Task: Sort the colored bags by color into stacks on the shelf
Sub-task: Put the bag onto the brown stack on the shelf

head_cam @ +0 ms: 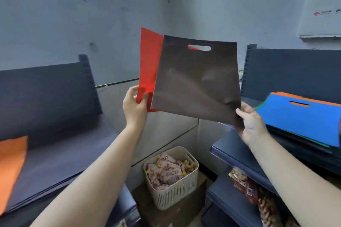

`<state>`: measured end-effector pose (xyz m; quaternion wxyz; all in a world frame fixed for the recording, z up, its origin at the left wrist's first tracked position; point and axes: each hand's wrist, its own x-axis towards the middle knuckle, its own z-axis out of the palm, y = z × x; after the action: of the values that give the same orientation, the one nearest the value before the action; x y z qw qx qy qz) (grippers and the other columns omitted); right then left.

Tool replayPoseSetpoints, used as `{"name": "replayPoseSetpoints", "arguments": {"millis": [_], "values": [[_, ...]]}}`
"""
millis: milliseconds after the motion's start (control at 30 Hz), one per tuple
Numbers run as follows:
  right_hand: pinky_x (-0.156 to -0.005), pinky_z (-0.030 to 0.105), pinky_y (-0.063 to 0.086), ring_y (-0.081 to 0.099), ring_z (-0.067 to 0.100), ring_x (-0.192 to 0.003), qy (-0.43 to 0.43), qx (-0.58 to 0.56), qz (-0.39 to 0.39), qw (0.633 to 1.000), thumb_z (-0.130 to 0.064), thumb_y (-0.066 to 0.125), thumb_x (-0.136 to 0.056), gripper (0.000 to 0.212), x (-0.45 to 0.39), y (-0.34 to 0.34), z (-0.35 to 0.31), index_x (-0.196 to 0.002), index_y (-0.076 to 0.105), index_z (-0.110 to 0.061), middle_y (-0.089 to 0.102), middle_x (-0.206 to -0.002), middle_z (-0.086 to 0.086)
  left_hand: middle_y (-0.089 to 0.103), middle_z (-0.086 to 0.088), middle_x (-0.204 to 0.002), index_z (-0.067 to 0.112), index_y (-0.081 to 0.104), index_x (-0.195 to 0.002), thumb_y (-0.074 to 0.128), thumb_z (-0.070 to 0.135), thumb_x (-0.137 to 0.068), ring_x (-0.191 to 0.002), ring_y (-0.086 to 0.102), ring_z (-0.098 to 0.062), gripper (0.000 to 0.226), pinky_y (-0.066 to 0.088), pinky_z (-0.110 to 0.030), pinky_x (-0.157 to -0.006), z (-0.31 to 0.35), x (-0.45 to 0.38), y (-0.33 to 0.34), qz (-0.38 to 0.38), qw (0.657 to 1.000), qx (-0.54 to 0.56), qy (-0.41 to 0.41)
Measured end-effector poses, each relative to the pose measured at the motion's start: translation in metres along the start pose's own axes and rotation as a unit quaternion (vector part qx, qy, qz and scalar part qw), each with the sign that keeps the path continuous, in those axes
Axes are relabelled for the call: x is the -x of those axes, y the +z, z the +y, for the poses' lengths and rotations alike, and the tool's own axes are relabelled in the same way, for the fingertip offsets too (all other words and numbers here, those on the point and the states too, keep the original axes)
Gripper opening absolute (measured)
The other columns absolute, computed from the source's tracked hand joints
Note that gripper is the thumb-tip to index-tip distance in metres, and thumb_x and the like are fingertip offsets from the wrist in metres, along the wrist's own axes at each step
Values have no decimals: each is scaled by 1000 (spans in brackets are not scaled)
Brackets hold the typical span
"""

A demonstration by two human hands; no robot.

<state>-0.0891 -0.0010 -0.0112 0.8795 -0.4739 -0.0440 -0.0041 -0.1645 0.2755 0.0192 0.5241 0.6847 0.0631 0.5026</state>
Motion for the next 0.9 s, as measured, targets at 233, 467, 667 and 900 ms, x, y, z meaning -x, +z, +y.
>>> {"name": "replayPoseSetpoints", "arguments": {"millis": [233,467,667,900], "values": [[-57,17,55,69,5,-62,77,-15,-87,993,9,39,-95,34,42,102,68,-93,63,-16,72,-70,-10,57,4,-74,10,59,-98,62,7,-89,-59,52,2,10,41,-21,-62,7,-3,-154,97,990,-101,23],[-53,16,53,66,2,-57,103,27,-136,985,8,39,-95,35,72,185,108,-89,63,-17,70,-64,-13,60,-7,-88,1,60,-104,62,8,-90,-71,54,-13,16,42,-31,-71,9,-3,-279,175,967,-183,14],[-51,11,48,58,11,-67,55,182,-133,973,12,43,-92,28,84,234,143,-111,62,1,68,-89,6,60,-1,-95,1,62,-105,61,8,-91,-89,54,-17,16,38,-20,-77,-5,8,-348,163,947,-277,1],[-90,29,44,61,31,-108,-60,525,-153,835,9,49,-83,35,82,243,178,-108,70,-5,68,-113,18,63,-8,-106,1,61,-113,62,7,-90,-101,53,-22,24,33,-15,-78,-16,22,-392,160,929,-329,-54]]}}
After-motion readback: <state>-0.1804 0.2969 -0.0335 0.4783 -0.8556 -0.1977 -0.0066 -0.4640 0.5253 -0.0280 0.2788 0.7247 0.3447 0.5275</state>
